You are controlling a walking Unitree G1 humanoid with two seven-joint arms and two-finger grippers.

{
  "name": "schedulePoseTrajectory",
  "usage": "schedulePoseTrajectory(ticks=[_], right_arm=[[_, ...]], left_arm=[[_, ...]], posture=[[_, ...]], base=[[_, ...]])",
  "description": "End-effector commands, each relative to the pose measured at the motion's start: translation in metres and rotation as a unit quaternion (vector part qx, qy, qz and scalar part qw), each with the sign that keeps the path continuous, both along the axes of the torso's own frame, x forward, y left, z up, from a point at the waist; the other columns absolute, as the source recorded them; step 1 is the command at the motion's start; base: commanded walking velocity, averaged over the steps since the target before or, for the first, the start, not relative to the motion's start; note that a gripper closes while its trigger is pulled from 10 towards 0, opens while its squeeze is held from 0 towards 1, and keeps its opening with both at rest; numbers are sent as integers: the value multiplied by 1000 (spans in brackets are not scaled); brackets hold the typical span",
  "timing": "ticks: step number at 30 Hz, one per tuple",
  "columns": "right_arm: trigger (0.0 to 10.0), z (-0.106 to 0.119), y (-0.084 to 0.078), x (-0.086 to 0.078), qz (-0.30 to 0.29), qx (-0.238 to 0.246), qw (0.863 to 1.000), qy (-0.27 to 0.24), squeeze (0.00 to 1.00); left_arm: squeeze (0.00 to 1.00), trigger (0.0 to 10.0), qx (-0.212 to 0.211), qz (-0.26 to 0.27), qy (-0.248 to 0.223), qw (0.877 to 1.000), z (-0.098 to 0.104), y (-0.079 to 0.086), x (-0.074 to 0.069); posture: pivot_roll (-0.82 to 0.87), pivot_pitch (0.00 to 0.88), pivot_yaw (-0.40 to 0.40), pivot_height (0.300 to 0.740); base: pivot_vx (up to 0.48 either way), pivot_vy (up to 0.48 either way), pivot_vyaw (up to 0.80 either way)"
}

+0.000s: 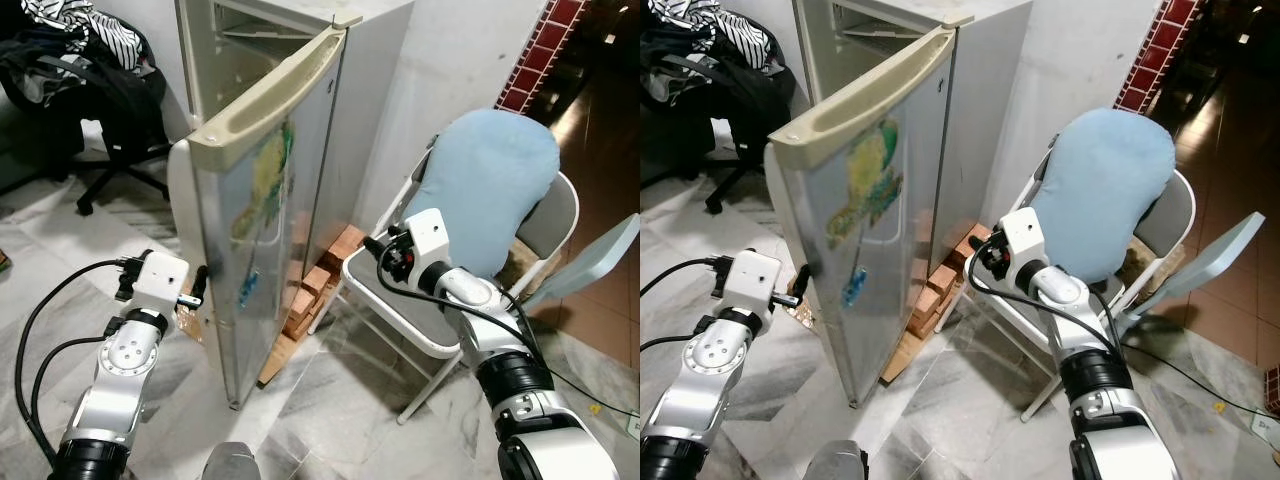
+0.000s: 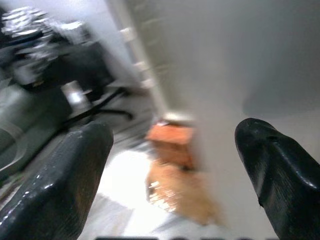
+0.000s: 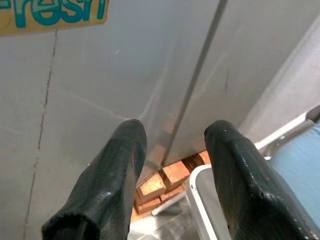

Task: Restocking fridge

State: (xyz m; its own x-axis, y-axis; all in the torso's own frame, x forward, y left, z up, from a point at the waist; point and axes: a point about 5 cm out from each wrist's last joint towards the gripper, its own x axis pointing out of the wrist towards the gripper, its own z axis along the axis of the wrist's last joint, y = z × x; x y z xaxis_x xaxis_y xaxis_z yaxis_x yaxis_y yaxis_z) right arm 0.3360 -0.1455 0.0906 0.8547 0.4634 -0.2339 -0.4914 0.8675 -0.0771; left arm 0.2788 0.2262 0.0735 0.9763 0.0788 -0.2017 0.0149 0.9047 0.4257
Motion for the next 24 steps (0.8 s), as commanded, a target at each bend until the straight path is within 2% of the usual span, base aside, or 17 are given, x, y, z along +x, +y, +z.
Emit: schedulePoseTrajectory(ticks=[1,2,3,4,7,9,12,14,15,17,20,21,22,24], right_arm=[[10000,2,-5,2,-3,-9,1000,-6,0],[10000,2,-5,2,-5,-9,1000,-6,0],[10000,2,-6,3,-11,-11,1000,-6,0],[10000,2,-6,3,-14,-12,1000,-6,0],[10000,1,-7,5,-30,-23,999,-6,0],[10000,0,-9,8,-44,-31,999,-4,0],[10000,1,-10,10,-57,-29,998,-1,0],[10000,4,-7,12,-60,-18,998,-5,0],[10000,7,-6,14,-66,-10,998,-12,0],[10000,9,-6,15,-72,-1,997,-14,0],[10000,15,-2,21,-91,20,995,-24,0],[10000,18,0,23,-98,27,994,-26,0],[10000,18,0,23,-98,27,994,-26,0],[10000,19,2,24,-100,28,994,-26,0]], left_arm=[[0,10000,21,97,-29,995,14,35,4],[0,10000,18,131,-34,991,16,46,4],[0,10000,22,191,-45,980,21,67,0],[0,10000,26,218,-51,974,23,76,-2],[0,10000,26,259,-67,963,28,94,-8],[0,10000,24,266,-77,961,30,98,-11],[0,10000,8,262,-90,961,30,89,-14],[0,10000,-24,253,-82,964,23,75,-18],[0,10000,-34,230,-60,971,11,60,-23],[0,10000,-40,225,-46,973,3,53,-27],[0,10000,-81,158,15,984,-26,29,-36],[0,10000,-91,116,27,989,-30,17,-37],[0,10000,-91,116,27,989,-30,17,-37],[0,10000,-88,78,20,993,-24,4,-35]], posture=[[116,0,-89,740],[116,0,-89,740],[115,0,-88,740],[115,0,-88,740],[119,0,-91,740],[124,0,-93,740],[128,0,-95,740],[134,0,-97,740],[137,0,-98,740],[137,0,-98,740],[141,0,-100,740],[140,0,-99,740],[140,0,-99,740],[142,0,-97,740]], base=[[0,0,0],[0,0,0],[0,0,0],[0,0,0],[0,0,0],[0,0,0],[0,0,0],[0,0,0],[0,0,0],[0,0,0],[0,0,800],[0,0,800],[0,0,800],[0,0,800]])
